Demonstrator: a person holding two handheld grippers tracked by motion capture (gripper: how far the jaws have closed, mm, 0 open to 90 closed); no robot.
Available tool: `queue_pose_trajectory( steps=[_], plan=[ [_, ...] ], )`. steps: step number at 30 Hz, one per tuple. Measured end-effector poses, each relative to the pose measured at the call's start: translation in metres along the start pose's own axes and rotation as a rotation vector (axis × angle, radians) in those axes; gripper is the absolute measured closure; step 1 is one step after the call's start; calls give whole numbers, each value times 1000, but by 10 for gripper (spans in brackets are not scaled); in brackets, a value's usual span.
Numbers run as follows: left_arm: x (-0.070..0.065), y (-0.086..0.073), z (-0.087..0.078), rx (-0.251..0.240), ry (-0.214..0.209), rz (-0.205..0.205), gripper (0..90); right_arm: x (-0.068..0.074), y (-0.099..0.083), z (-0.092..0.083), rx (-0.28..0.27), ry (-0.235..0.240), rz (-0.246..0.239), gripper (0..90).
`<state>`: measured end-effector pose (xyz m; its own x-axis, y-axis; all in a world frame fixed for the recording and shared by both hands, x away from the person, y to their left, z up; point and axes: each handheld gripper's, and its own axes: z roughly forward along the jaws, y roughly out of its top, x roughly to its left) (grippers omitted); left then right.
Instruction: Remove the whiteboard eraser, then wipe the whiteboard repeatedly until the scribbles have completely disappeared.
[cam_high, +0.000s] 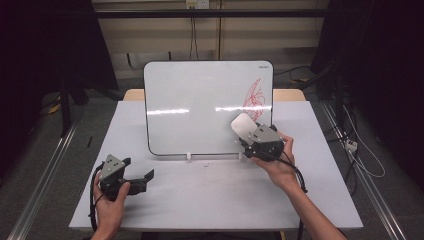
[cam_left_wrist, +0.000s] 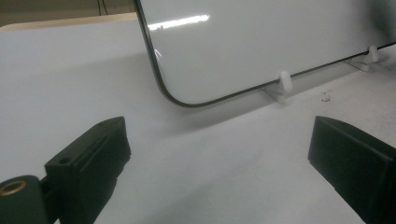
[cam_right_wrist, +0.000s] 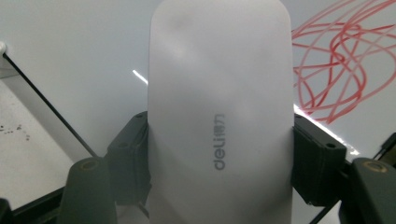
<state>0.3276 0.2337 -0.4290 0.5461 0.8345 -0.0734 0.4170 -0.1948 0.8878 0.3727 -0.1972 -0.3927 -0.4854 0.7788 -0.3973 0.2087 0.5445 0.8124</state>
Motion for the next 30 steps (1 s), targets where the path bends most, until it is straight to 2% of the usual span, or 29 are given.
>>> queue_pose_trajectory(
  steps=[11, 16, 30],
  plan=[
    [-2, 1, -1, -1, 6, 4, 51, -12, 7, -8, -44, -23, 18, 317],
    [-2, 1, 0, 5, -3, 4, 52, -13, 8, -9, -42, -23, 20, 317],
    [1, -1, 2, 11, -4, -4, 52, -38, 24, -9, -71, -69, 47, 317]
  ],
)
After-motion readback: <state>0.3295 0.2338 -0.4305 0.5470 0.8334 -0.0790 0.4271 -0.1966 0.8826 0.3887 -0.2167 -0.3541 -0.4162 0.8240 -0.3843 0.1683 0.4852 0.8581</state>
